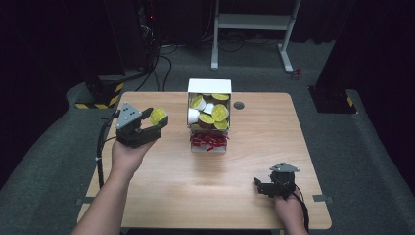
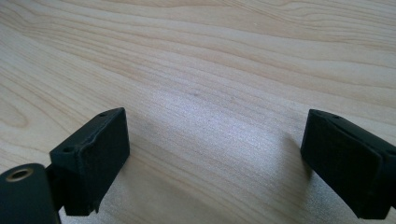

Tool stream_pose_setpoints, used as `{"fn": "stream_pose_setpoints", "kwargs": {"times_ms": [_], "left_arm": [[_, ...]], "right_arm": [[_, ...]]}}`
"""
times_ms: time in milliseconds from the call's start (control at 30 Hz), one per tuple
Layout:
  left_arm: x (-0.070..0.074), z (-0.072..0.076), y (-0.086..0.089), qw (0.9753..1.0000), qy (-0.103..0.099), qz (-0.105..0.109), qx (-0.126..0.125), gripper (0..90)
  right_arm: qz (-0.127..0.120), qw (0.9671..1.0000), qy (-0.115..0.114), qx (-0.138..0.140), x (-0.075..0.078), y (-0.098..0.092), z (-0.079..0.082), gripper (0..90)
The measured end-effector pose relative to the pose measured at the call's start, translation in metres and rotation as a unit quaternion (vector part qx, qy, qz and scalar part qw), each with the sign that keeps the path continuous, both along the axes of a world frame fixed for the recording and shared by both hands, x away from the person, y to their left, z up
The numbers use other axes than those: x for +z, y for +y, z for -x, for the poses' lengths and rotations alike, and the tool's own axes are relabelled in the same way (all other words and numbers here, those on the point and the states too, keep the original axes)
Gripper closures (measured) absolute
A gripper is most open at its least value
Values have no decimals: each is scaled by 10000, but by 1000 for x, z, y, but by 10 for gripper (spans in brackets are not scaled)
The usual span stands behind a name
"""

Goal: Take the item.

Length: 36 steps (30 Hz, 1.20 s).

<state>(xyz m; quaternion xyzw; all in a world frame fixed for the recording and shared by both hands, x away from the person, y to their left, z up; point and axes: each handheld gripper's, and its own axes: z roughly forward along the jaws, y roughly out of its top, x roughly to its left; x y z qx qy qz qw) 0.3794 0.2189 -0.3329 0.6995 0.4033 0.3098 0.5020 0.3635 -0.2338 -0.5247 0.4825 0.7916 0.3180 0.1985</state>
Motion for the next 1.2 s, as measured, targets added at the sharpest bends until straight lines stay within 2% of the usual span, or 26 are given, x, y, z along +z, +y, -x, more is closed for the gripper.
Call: {"fn": "stream_pose_setpoints", "kwargs": {"times_ms": [333,500,633,767,1033,1200], "left_arm": [[-13,0,3,9999,-6,80,-75,387],[-16,-2,5,9999,24,103,-39,387],[-20,-1,7,10000,19,16,13,387],[-27,-3,10,9999,101,85,65,387],[-41,-14,16,9997,184,-29,151,387],[-50,-20,17,9996,197,-11,212,387]], "right_arm": [[-6,10000,2,3,0,0,0,78],[8,10000,-8,31,0,0,-1,78],[7,10000,-8,31,0,0,-1,78],[5,10000,0,29,0,0,-1,78],[10,10000,-7,33,0,0,-1,78],[-3,10000,6,-1,0,0,0,78]]}}
